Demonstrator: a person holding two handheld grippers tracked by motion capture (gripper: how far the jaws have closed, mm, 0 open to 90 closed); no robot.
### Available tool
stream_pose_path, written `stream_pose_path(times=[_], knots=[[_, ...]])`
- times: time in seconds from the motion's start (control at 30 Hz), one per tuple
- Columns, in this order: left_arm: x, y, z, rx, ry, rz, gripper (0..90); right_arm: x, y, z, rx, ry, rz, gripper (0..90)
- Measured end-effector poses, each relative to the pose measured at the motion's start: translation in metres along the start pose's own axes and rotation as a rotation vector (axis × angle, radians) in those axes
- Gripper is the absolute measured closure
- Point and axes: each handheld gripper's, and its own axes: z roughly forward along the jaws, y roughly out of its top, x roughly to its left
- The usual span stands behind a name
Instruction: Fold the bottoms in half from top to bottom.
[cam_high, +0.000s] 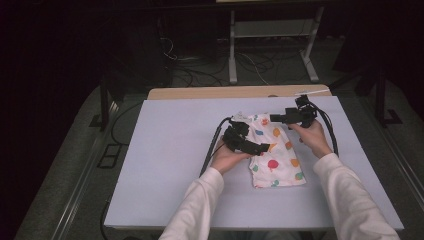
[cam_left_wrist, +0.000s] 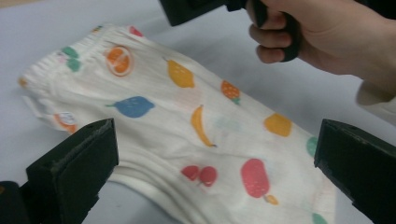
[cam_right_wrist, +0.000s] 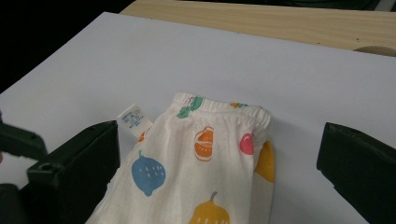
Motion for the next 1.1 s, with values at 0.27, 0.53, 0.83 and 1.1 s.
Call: stream_pose_path(times=[0.27, 0.53, 0.83, 1.1], knots=[[0.022, 0.002, -0.004, 0.002, 0.018, -0.035, 0.0, 0.001, 0.001, -0.003, 0.005, -0.003, -0.003, 0.0], [0.039, 0.011, -0.012, -0.031, -0.005, -0.059, 0.0, 0.001, 0.000, -0.003, 0.022, 0.008, -0.009, 0.0], [0.060, 0.022, -0.012, 0.011, 0.018, -0.094, 0.0, -0.004, 0.000, -0.004, 0.025, 0.010, 0.004, 0.0], [0.076, 0.025, -0.006, 0.038, 0.018, -0.130, 0.0, -0.009, 0.000, -0.008, 0.006, 0.011, 0.022, 0.0]])
